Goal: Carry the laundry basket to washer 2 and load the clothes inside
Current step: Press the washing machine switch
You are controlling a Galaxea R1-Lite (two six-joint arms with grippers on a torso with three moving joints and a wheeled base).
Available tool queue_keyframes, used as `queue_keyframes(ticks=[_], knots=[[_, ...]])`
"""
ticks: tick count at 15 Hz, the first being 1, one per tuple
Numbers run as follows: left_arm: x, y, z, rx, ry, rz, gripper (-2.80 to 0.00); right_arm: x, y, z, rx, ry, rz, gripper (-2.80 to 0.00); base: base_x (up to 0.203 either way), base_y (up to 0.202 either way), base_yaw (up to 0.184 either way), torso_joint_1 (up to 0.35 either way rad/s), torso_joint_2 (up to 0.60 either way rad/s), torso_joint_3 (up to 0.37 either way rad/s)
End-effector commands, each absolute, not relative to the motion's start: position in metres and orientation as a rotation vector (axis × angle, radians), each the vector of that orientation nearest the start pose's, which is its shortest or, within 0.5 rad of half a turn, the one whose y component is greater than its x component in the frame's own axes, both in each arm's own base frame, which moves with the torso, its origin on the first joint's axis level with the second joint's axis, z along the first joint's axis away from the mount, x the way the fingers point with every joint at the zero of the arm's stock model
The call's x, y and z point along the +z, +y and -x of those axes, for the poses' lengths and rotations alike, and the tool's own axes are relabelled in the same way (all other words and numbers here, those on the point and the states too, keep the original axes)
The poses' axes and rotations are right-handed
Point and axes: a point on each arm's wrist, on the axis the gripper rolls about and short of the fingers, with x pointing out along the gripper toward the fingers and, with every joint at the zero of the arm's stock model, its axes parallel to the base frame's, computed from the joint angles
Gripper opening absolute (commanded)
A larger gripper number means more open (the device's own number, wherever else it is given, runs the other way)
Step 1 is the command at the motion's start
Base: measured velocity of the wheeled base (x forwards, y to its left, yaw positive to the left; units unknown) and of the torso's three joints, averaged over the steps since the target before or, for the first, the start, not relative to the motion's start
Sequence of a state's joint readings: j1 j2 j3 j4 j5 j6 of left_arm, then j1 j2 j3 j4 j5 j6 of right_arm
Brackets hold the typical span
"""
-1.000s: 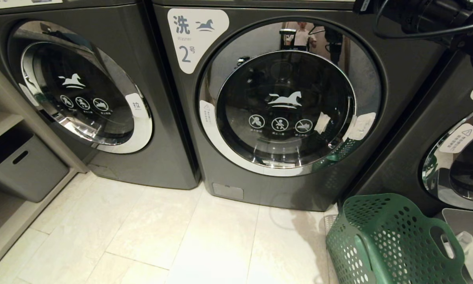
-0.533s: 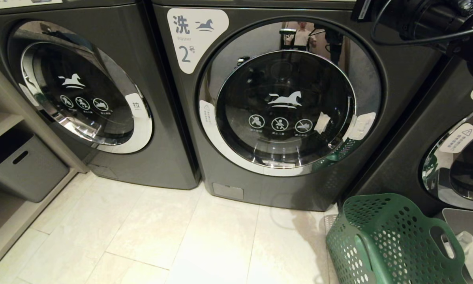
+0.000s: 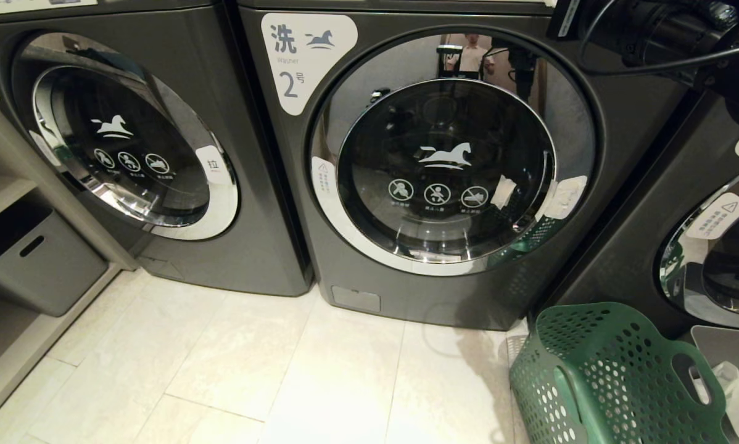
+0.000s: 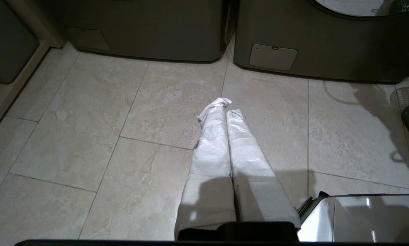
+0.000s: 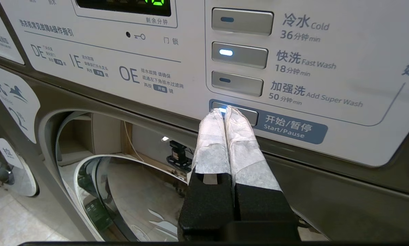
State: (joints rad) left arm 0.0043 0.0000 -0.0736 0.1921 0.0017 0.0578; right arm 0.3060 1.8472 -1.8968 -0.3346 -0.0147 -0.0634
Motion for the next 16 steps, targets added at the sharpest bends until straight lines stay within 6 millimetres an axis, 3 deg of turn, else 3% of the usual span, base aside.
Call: queue_keyframes(ticks=[1,8,16], knots=[[0.076,0.000,0.030,0.003,0.120,-0.058,-2.80,0.410,0.105,-0.334,0.276,-0.387,0.000,-2.80,0.000,0.000,0.000,0.000,0.00,0.000],[0.076,0.000,0.029,-0.002,0.121,-0.058,-2.80,0.410,0.102,-0.318,0.295,-0.333,-0.001,-2.80,0.000,0.000,0.000,0.000,0.00,0.000],[0.076,0.000,0.029,0.004,0.121,-0.058,-2.80,0.410,0.103,-0.323,0.292,-0.335,-0.018,-2.80,0.000,0.000,0.000,0.000,0.00,0.000]])
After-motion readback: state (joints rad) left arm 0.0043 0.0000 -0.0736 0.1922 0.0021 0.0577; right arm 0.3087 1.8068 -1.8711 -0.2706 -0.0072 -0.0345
